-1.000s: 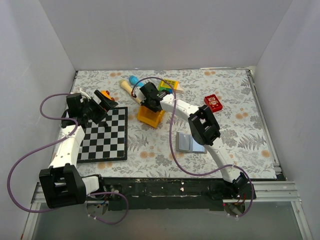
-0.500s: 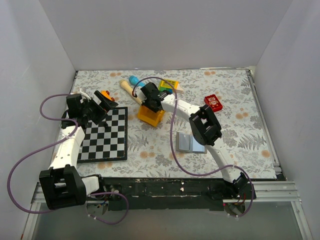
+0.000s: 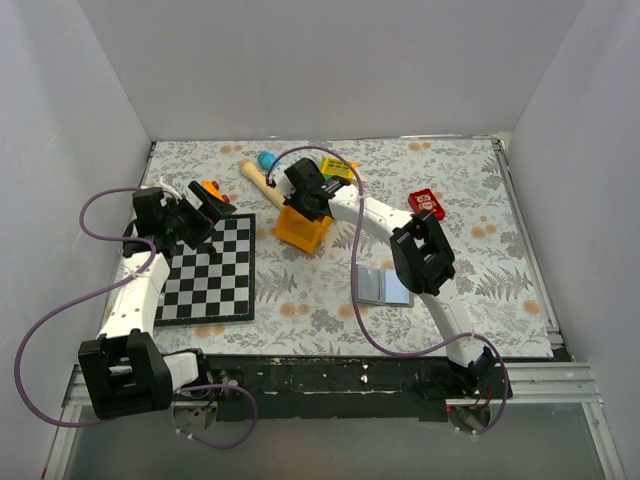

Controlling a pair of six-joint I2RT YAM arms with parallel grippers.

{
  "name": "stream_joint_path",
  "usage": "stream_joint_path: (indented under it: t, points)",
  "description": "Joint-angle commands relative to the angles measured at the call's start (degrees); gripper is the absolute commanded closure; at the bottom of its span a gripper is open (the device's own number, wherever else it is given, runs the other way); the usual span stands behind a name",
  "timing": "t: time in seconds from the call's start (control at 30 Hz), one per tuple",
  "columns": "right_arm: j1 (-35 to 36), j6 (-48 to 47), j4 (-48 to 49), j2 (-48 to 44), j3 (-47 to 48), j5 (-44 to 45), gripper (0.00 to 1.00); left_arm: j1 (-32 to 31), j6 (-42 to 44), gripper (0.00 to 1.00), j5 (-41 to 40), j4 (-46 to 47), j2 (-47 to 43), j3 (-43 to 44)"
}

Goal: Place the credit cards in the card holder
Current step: Move the storage box to the center of the board.

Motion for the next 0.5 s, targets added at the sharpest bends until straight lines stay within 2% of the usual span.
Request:
stream_joint_path:
  t: [0.0,0.07,0.27,0.47]
  points:
    - [0.8,1.9,0.4,-4.4,-0.3,-3.2,0.99,0.2,0.3,0.02,0.2,0.3,-1.8,-0.5]
    - [1.0,2.7,0.4,-4.5,-1.3,-4.7,0.99,0.2,0.4,0.02,0.1,0.3,-1.7,-0.5]
    - [2.3,4.4,1.0,-5.4,-5.6,-7.1,0.88,0.1,0.2,0.02,-0.5,0.3,-1.8,-0.7]
    - [2.7,6.4,2.6,-9.0,-12.3,-11.3,0.88,0.2,0.0,0.02,-0.6,0.7,-1.5,-0.9]
